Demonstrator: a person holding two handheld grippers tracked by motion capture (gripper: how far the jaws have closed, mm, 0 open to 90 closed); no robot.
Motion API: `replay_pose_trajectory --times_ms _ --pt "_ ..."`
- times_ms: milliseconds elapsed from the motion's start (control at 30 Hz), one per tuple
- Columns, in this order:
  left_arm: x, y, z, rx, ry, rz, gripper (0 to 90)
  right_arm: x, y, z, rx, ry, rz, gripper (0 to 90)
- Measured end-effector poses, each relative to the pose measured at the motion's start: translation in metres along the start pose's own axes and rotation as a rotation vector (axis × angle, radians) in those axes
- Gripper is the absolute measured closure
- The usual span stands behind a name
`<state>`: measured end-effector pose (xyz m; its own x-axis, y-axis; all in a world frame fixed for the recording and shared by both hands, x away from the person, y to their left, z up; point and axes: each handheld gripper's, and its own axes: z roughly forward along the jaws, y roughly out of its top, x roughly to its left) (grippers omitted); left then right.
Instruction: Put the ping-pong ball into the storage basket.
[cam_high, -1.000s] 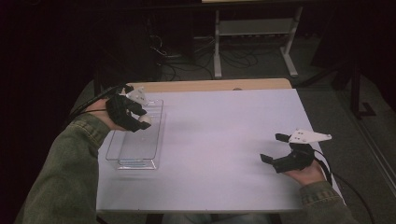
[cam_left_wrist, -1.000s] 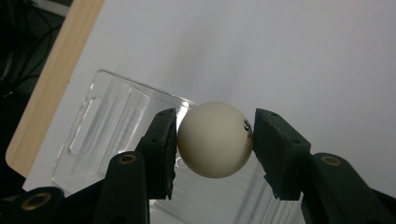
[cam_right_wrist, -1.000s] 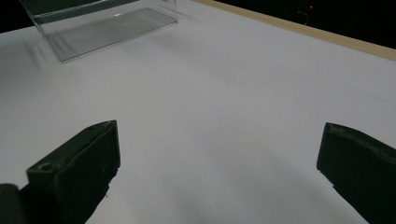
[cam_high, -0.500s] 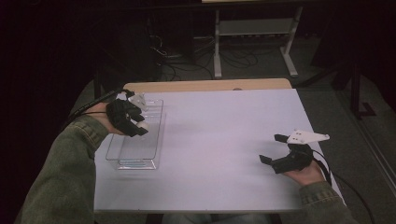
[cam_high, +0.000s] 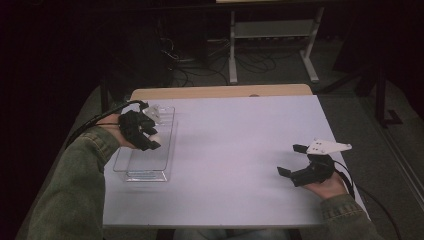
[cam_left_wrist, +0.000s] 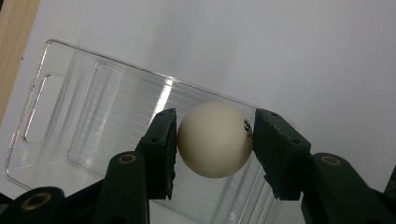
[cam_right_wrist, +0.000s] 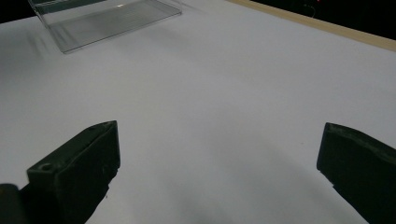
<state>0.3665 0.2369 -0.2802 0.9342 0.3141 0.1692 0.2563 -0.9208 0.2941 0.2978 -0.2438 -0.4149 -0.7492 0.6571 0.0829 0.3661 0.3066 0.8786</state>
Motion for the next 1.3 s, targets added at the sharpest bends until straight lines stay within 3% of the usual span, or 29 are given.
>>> replay_pose_trajectory --times_ms 700,1300 --pt "-0.005 -0.005 0.019 0.031 -0.022 -0.011 50.3 0.000 -0.001 0.001 0.012 0.002 -0.001 0.0" --pt "-0.010 -0.019 0.039 0.021 -0.049 -0.042 50.3 0.000 -0.002 0.003 0.027 0.008 -0.003 0.0"
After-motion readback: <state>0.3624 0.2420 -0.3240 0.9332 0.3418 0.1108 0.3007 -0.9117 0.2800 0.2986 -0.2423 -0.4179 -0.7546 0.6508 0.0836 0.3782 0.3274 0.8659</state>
